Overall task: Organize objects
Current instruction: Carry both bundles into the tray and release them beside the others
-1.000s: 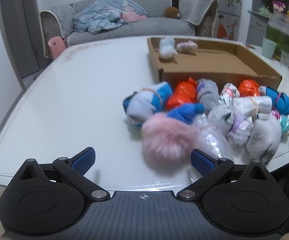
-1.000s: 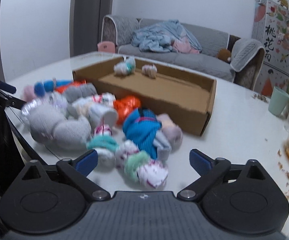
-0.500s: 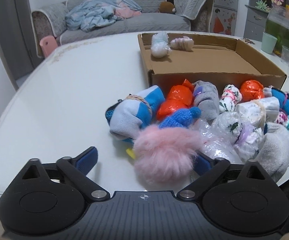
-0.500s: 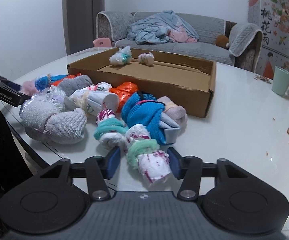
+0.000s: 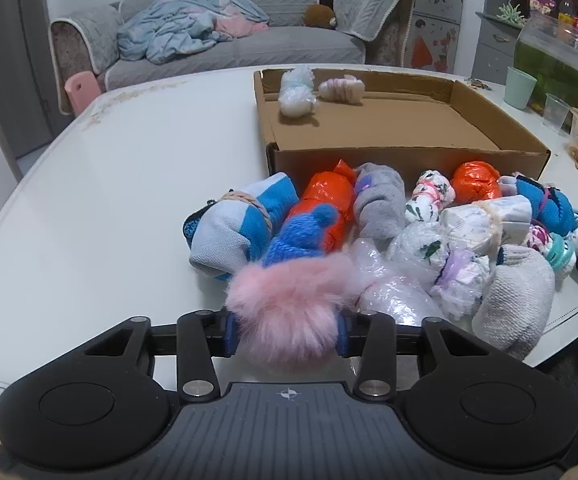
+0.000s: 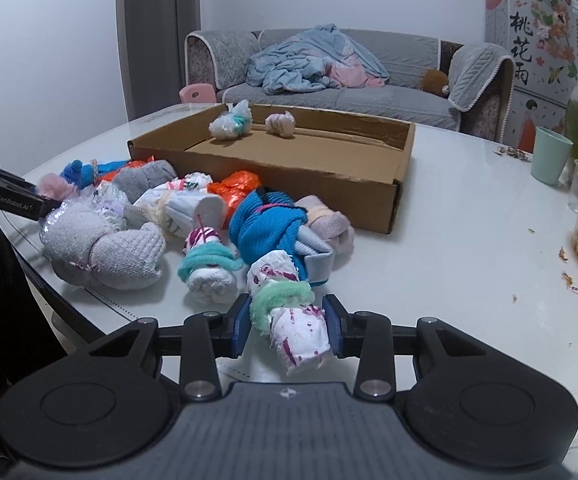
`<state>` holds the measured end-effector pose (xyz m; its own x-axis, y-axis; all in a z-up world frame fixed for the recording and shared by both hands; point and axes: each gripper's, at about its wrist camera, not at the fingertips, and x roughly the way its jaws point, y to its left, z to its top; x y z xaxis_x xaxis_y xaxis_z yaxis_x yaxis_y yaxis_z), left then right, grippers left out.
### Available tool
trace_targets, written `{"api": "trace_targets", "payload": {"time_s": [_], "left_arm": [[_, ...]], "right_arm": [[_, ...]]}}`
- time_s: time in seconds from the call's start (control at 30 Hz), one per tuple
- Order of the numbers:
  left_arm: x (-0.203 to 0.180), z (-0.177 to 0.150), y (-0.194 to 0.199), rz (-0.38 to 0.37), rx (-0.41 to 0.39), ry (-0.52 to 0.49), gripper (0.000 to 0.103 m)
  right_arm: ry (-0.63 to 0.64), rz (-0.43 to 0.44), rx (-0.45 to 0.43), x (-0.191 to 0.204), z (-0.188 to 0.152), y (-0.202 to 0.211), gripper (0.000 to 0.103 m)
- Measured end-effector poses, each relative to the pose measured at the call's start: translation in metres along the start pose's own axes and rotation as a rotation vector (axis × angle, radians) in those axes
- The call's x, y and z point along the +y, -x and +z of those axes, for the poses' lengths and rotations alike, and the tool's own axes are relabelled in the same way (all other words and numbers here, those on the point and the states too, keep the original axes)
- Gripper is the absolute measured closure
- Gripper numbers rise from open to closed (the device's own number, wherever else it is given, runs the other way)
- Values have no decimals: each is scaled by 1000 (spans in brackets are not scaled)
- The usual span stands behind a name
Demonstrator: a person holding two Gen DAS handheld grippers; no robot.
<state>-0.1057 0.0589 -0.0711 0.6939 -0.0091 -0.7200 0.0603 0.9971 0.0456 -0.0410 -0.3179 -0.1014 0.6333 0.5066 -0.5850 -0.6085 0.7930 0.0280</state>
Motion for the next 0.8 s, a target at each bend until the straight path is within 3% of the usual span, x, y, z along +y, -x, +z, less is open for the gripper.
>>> {"api": "trace_targets", "payload": {"time_s": [0.5,0.8], "left_arm": [[14,16,29,14,-59,-3,54],[18,68,48,46,-172,-57,53]], "right_arm": [[-13,0,-91,-21,35,26,68],[-4,35,-196,-29,86,25,68]]}}
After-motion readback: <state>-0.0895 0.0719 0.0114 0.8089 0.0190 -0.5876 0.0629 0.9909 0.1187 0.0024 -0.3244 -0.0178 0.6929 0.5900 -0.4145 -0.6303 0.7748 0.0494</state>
